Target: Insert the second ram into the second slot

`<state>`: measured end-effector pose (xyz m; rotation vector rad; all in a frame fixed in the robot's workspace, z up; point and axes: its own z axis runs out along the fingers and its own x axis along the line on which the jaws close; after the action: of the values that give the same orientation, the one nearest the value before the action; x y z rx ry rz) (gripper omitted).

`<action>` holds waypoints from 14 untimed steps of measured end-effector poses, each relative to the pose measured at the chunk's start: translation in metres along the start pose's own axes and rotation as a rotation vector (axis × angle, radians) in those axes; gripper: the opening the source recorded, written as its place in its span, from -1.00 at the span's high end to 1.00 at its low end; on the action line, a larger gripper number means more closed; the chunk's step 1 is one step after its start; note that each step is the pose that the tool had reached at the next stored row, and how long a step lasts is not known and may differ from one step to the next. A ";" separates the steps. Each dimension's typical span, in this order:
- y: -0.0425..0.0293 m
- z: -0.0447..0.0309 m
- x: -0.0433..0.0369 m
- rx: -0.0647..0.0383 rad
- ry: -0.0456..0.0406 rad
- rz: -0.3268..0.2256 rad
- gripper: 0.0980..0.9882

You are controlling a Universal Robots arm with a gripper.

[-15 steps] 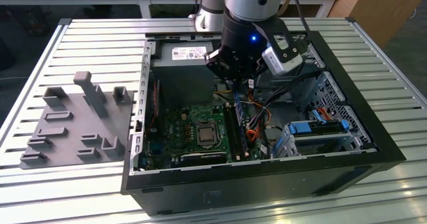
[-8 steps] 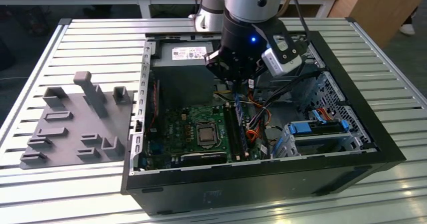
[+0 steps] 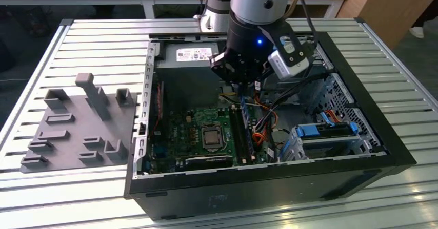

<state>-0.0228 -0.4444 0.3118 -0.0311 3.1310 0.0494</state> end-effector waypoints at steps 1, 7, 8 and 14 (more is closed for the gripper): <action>0.0000 0.0002 0.0000 0.000 0.0000 0.000 0.92; -0.0001 0.0022 0.0000 0.000 0.0002 0.000 0.92; -0.0001 0.0026 0.0000 0.000 0.0002 0.000 0.92; -0.0002 0.0051 0.0000 0.000 0.0002 0.000 0.92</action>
<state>-0.0228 -0.4444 0.3067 -0.0312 3.1312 0.0494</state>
